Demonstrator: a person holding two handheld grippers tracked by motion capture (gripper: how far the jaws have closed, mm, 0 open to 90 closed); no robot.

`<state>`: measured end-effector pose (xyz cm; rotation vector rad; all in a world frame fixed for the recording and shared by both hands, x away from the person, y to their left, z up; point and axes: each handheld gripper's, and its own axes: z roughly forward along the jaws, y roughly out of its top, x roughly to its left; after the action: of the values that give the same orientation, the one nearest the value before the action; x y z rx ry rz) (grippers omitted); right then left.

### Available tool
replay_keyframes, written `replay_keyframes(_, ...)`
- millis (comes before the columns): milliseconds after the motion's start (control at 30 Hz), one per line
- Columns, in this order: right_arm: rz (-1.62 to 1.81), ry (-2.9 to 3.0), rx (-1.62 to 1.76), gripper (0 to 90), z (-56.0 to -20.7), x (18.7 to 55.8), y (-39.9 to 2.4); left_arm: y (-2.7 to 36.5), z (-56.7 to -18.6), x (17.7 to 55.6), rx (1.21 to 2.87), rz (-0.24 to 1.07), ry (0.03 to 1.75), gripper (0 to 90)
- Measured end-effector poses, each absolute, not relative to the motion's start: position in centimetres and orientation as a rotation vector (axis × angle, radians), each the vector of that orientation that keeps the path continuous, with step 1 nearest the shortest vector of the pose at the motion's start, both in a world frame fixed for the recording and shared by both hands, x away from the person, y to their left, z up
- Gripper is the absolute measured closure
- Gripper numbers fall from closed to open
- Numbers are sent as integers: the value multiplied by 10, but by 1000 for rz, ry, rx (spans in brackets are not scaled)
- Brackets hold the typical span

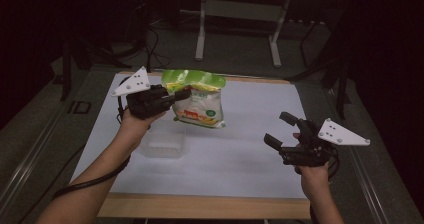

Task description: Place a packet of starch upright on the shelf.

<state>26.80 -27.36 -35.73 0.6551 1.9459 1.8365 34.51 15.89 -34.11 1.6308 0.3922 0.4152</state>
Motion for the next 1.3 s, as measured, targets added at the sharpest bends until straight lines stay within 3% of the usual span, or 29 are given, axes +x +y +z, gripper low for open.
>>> replay_keyframes(467, 1840, 1940, 746, 138, -376, 269, -295, 194, -350, 384, 1629, 478, 429, 824)
replay_keyframes(1300, 1851, 1978, 801, 143, -400, 274, -302, 239, -418, 424, 1635, 499, 633, 824)
